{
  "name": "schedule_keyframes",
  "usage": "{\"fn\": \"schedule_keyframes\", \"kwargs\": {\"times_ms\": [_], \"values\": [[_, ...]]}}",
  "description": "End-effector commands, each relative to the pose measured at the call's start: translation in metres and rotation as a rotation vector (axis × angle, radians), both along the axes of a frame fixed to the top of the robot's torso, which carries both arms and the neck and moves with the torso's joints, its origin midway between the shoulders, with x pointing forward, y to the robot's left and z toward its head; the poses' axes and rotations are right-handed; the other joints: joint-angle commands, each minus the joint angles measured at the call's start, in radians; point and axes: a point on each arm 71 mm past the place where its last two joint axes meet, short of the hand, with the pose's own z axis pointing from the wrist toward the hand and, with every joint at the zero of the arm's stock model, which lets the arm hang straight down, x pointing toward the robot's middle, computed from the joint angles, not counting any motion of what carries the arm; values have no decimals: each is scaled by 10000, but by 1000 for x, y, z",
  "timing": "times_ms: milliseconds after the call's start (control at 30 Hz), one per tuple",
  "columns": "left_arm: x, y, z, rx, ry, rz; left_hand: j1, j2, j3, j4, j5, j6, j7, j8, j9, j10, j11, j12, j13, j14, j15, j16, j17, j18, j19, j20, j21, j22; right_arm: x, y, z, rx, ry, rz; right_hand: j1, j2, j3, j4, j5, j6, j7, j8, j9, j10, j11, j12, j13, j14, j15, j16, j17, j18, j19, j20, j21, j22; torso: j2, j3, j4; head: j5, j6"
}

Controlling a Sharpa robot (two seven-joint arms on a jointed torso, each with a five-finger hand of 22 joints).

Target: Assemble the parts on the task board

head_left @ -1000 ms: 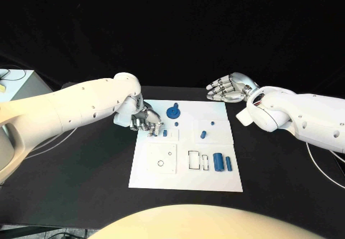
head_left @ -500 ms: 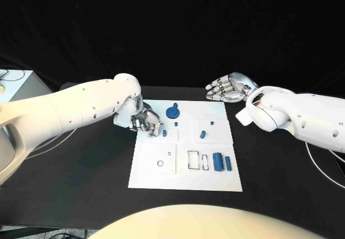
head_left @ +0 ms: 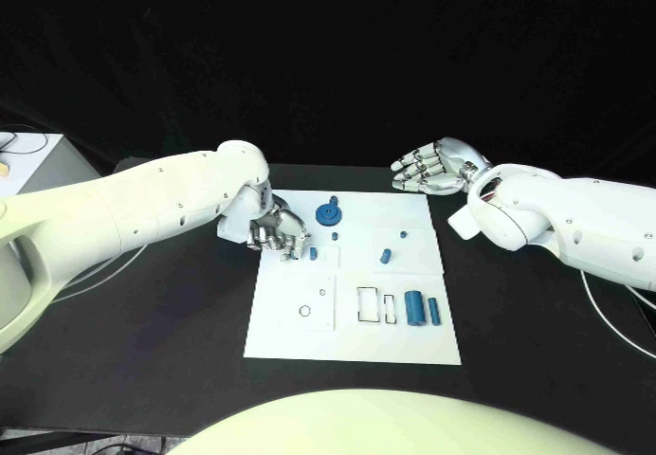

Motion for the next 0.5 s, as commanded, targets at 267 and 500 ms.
{"fn": "schedule_keyframes", "kwargs": {"times_ms": [267,500], "values": [[0,2,-3,-1,517,123,816,596,-43,71,-9,306,-357,-78,54,-45,-24,-71,-3,1041,-70,33,2634,-99,307,8,-24,1377,-1,2,0,17,-7,213,-96,-42,22,-11,65,55,546,-37,-11,94,-9,-40,-10,66,25,-33,-12,104,-38,-1,3,-12,-2,8,1,-6,0],[4,5,-3,53,416,404,995,490,-235,142,-34,322,-350,-130,135,-46,-17,-79,22,1041,-63,33,2634,-98,301,16,-35,1370,-1,3,0,18,-6,219,-96,-42,22,-11,65,55,546,-37,-11,94,-9,-40,-10,66,25,-33,-12,104,-38,-1,3,-12,-8,10,1,-2,0]]}}
